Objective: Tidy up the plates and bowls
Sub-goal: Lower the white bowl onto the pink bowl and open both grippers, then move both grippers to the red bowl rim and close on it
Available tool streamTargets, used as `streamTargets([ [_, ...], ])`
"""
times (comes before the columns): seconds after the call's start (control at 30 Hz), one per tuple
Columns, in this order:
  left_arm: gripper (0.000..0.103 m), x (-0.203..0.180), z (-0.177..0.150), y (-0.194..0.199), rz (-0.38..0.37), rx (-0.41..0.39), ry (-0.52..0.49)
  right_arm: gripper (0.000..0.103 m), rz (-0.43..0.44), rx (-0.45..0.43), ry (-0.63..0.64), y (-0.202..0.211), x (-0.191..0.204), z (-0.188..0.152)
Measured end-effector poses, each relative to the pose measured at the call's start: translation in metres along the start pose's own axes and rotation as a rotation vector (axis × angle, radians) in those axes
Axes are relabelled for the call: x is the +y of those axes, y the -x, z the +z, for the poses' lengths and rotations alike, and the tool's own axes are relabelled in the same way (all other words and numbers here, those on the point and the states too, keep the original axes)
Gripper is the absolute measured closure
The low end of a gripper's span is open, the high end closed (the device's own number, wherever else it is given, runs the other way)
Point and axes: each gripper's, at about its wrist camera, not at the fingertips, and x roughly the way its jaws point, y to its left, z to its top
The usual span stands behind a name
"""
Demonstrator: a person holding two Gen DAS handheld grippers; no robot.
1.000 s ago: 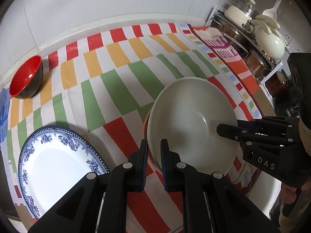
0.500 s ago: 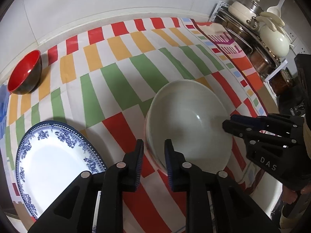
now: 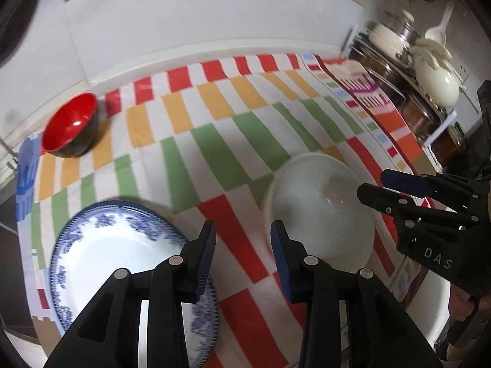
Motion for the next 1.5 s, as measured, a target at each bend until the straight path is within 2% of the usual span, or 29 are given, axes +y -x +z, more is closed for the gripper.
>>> streamTargets([
  [0.1,0.062,0.013,0.001,0.012,0.021,-0.031,0.019,0.053,0.018,-0.038,0.024,0.006,0.014,0.006],
  [0.17,0.052,0.024,0.001,0.02,0.039,-0.052,0.038,0.053,0.034,-0.045,0.038,0.008,0.025,0.01],
  [0.37,0.041,0.061,-0.001,0.043,0.105,-0.104,0.09,0.053,0.077,-0.099,0.075,0.013,0.06,0.023],
  [0.47,0.04,0.083,-0.002,0.052,0.148,-0.124,0.116,0.047,0.083,-0.122,0.086,0.011,0.078,0.033],
  [0.67,0.04,0.121,-0.004,0.071,0.212,-0.159,0.135,0.047,0.117,-0.143,0.151,0.007,0.123,0.057],
  [0.97,0.04,0.165,0.002,0.091,0.252,-0.189,0.15,0.047,0.175,-0.176,0.21,0.01,0.17,0.085],
  [1.5,0.041,0.225,0.039,0.069,0.253,-0.174,0.168,0.047,0.206,-0.19,0.272,-0.026,0.211,0.146],
])
